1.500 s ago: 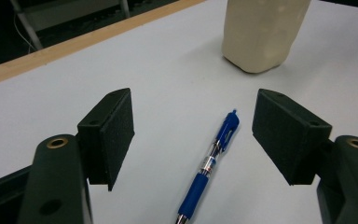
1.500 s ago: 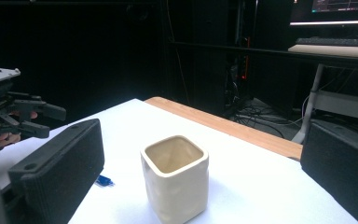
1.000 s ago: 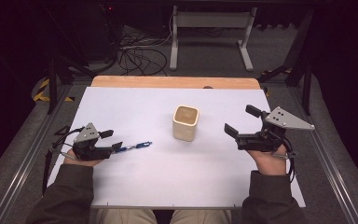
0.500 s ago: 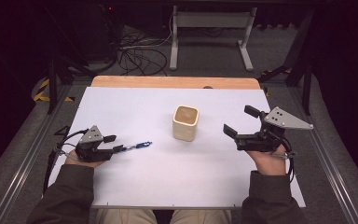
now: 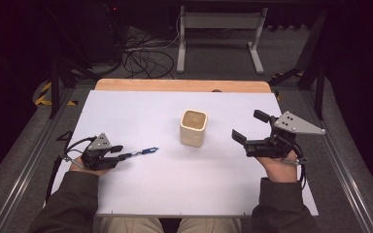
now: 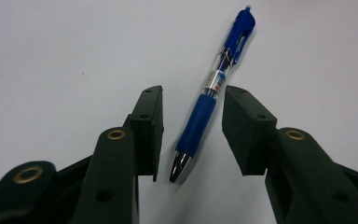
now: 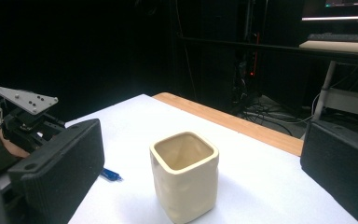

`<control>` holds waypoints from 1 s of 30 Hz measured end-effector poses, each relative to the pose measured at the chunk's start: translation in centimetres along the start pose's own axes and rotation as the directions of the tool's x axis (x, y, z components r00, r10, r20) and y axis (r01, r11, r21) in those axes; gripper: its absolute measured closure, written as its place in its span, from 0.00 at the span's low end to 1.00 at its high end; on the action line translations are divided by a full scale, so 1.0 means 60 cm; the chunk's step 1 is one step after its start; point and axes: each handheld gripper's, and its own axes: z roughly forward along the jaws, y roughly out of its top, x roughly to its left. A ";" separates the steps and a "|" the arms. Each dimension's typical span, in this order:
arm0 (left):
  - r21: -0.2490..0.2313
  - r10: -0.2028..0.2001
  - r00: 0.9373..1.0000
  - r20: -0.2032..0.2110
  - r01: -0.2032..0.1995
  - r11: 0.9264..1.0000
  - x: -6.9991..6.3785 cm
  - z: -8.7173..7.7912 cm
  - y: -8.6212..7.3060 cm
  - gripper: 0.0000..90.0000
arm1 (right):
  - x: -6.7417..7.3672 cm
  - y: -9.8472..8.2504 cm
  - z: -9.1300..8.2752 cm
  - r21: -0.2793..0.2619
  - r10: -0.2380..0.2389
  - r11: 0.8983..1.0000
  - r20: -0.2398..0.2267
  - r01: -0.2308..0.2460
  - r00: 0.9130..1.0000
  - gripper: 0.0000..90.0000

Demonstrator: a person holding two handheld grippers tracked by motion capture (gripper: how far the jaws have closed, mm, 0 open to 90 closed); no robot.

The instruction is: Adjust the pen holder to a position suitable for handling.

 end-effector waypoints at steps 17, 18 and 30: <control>0.050 0.018 1.000 0.009 -0.018 0.999 0.001 0.012 -0.008 0.73 | 0.001 0.000 0.001 -0.001 -0.003 1.000 -0.009 0.003 1.000 0.00; 0.047 0.018 1.000 0.012 -0.019 0.999 0.002 0.012 -0.009 0.73 | 0.001 0.000 0.001 -0.001 -0.003 1.000 -0.009 0.003 1.000 0.00; 0.041 0.024 0.999 0.027 -0.025 0.999 0.003 0.013 -0.010 0.81 | 0.002 -0.001 0.004 0.002 -0.004 1.000 -0.015 0.004 1.000 0.00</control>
